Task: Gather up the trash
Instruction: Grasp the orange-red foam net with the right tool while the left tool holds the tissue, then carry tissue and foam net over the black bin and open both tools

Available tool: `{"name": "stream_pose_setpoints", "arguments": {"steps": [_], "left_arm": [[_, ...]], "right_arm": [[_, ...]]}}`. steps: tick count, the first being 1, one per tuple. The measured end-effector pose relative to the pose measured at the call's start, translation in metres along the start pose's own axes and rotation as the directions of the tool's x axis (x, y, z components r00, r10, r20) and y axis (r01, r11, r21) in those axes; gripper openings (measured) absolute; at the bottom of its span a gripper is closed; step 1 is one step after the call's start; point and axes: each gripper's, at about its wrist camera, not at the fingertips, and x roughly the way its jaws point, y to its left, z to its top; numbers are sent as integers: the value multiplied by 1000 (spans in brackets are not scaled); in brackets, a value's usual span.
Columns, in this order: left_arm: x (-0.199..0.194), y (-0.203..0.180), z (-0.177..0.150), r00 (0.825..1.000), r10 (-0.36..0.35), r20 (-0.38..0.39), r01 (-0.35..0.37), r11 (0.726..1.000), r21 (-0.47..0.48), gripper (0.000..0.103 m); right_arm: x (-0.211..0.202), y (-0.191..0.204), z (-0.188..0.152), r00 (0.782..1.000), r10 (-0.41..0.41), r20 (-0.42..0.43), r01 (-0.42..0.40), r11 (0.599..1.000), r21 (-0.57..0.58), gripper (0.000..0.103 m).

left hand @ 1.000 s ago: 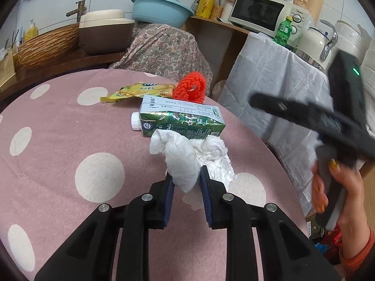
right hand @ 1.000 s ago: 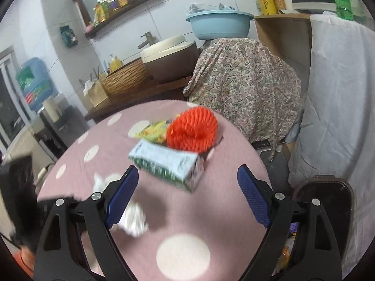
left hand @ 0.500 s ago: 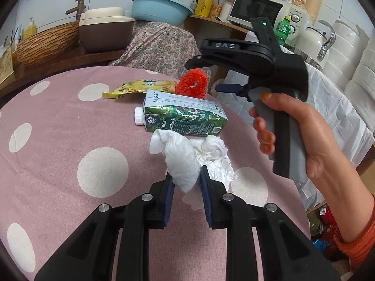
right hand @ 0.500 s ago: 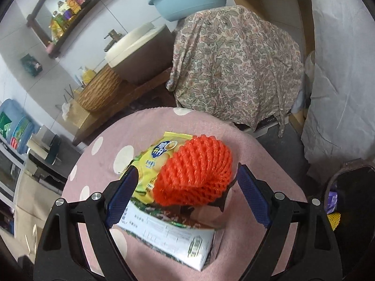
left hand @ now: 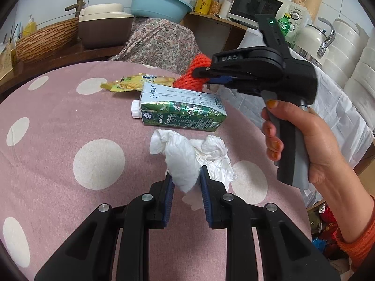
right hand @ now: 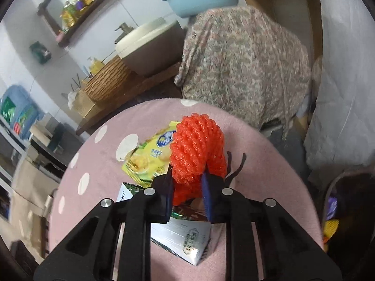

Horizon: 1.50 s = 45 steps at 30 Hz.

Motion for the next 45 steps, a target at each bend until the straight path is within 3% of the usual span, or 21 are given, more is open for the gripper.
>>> {"name": "stream_pose_setpoints", "arguments": {"steps": [10,17,23,32,38,45], "left_arm": [[-18,-15,-11,1000,-25,19,25,1000,-2,23],[-33,-47,-23,997,-72,30,71,997,39,23],[-34,-90,-34,994,-105,19,102,988,117,23],[-18,-151,-42,984,-174,-33,177,964,200,23],[12,-190,-36,970,-219,-104,237,946,220,23],[63,-232,-28,968,-182,-172,224,938,266,23]], "right_arm": [[-81,12,-18,987,16,159,9,988,-152,19],[-154,0,-55,976,45,214,0,978,-208,19],[-209,-31,-98,970,34,241,10,983,-182,19],[-270,-98,-160,954,-90,286,123,988,-98,19],[-282,-133,-189,947,-143,288,163,986,-45,19],[-275,-176,-215,937,-220,272,222,975,26,19]]}}
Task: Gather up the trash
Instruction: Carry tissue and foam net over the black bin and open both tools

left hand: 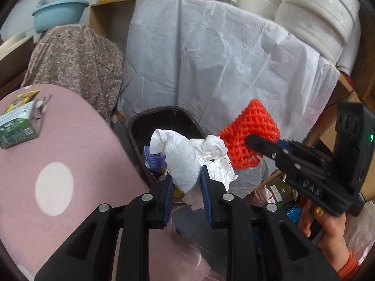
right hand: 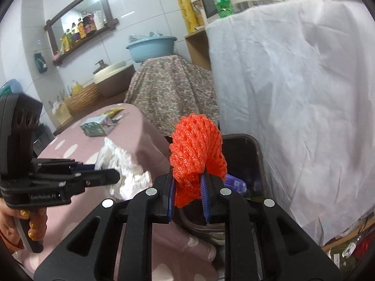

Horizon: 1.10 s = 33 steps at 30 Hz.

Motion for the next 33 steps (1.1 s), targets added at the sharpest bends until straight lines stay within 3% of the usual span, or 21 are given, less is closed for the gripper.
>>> {"name": "stream_pose_setpoints", "arguments": {"steps": [6,13,26,29,31,33], "left_arm": [[50,-8,20,995,54,-89,-51,998,32,23],[101,-14,42,971,146,-190,-131,987,89,23],[158,-5,71,941,204,-268,-195,979,59,24],[165,-4,72,940,199,-277,-193,980,47,25],[168,-5,72,940,198,-278,-192,980,50,28],[167,-7,73,942,200,-271,-191,980,57,32]], "right_arm": [[24,-37,-23,998,-44,-52,48,997,65,19],[62,-67,-41,992,-45,-118,60,989,132,19],[122,-96,-50,980,-57,-193,100,971,219,21],[135,-99,-51,975,-61,-214,109,969,222,27],[140,-98,-51,973,-65,-220,115,969,221,38],[141,-97,-52,973,-82,-215,129,969,212,57]]}}
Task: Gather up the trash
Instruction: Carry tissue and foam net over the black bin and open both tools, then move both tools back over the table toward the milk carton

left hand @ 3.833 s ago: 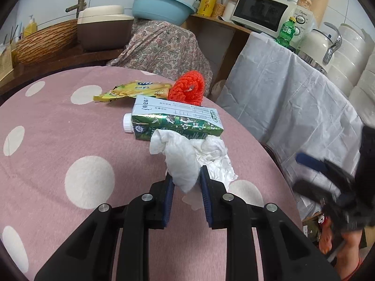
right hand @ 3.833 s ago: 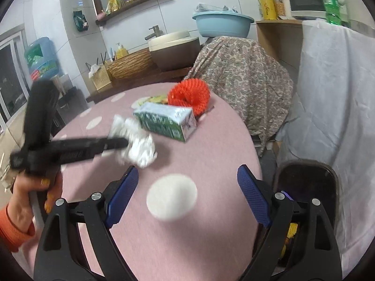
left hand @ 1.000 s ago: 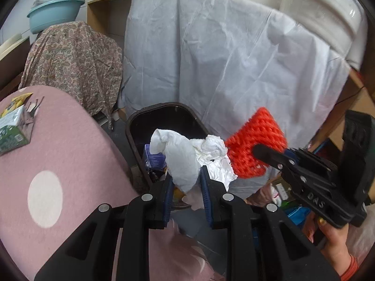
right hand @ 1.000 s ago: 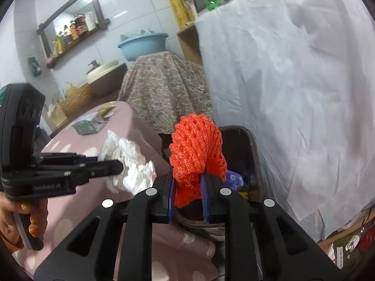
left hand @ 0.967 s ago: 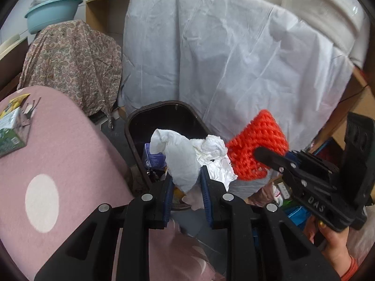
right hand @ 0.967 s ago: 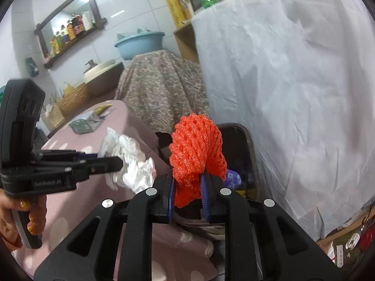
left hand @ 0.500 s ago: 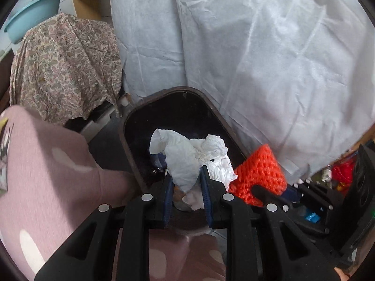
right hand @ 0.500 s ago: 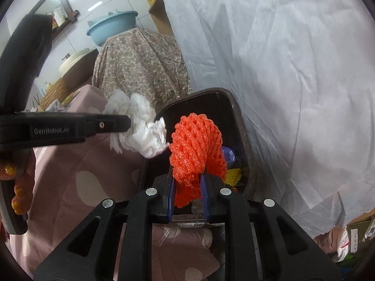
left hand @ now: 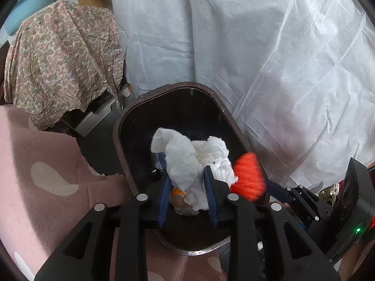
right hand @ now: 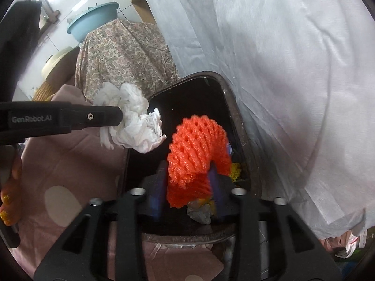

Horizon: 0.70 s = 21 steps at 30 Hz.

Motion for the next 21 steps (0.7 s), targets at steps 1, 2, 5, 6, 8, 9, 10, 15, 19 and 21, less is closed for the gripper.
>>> {"name": "stream_pose_setpoints", "arguments": {"steps": [1,2,5,6,8,9,10,15,19,21], "left_arm": [[-1,0,0,1000,4,6,-4,1000,2,36],[-1,0,1,1000,6,9,-6,1000,2,38],[-6,1,4,1000,-1,28,1,1000,-2,48],[-9,1,5,999,-6,36,6,1000,-4,51],[-15,1,5,999,-14,52,14,1000,-5,54],[-17,0,5,998,-17,61,18,1000,-4,57],[-21,-1,5,997,-21,69,21,1000,-1,59],[-40,-6,-1,993,-25,119,21,999,30,66],[-59,-7,-12,984,-20,177,8,998,66,72],[-65,-6,-17,982,-22,188,8,997,75,72]], "right_arm": [[0,1,0,1000,-7,5,7,1000,-3,59],[0,2,-1,1000,-8,6,8,1000,-4,61],[0,3,-2,1000,-7,5,7,1000,-3,65],[0,2,-2,1000,-7,6,7,1000,-2,66],[-3,3,-4,1000,-6,10,6,1000,0,69],[-5,4,-4,1000,-7,12,7,1000,0,71],[-7,5,-5,1000,-7,14,7,1000,-3,71],[-18,10,-8,1000,-11,23,11,1000,-19,79],[-29,15,-10,1000,5,24,-4,999,-33,81],[-34,18,-11,1000,12,28,-11,999,-40,81]]}}
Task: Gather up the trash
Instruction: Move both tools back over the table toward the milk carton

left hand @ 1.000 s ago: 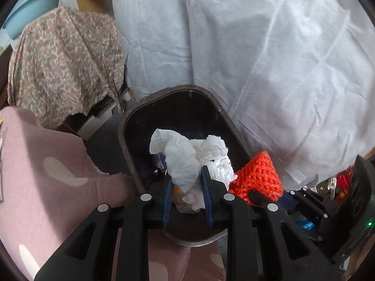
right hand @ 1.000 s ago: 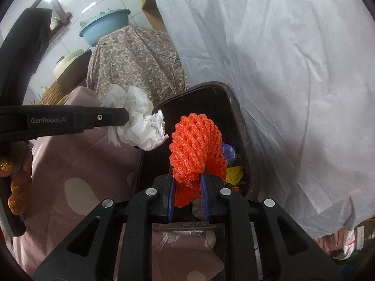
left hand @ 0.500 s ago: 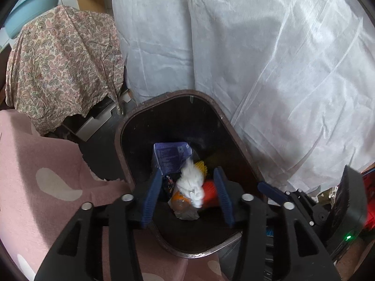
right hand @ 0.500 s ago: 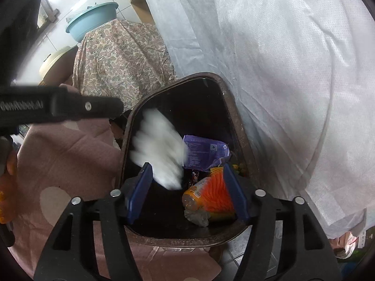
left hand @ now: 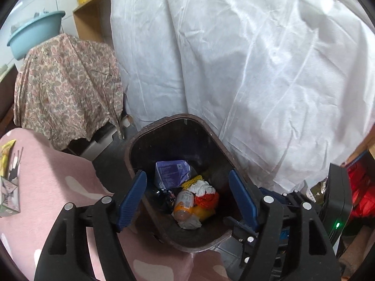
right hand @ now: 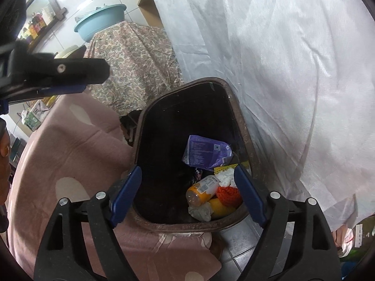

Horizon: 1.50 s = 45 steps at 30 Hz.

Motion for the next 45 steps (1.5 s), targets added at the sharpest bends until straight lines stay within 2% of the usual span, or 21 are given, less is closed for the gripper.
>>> {"name": "stream_pose_setpoints", "arguments": {"steps": [6,12,18,23,27,33,37,41,45], "left_arm": [[-24,10,-14,999,-37,36,37,999,-9,75],[-61,27,-36,994,-22,111,23,1000,-2,81],[-98,63,-69,986,-24,162,33,998,-56,86],[-128,101,-101,980,46,195,-26,995,-100,90],[-147,133,-130,975,110,193,-81,985,-149,92],[-171,174,-167,969,171,176,-132,968,-216,94],[-181,195,-186,966,198,167,-155,959,-236,95],[-188,215,-199,964,219,151,-175,950,-259,95],[-196,228,-208,961,228,157,-178,944,-277,95]], "right_arm": [[-16,13,1,1000,26,13,-26,1000,-13,83],[-36,33,6,998,62,20,-61,997,-56,85],[-57,80,18,991,129,43,-119,977,-175,92],[-59,130,26,979,201,18,-187,937,-295,93],[-52,177,31,973,230,-14,-216,889,-403,93],[-39,248,39,962,266,-68,-260,807,-530,93],[-29,296,42,961,264,-85,-259,743,-616,93],[-8,345,47,964,229,-134,-253,648,-719,93],[13,387,55,971,175,-162,-231,530,-816,93]]}}
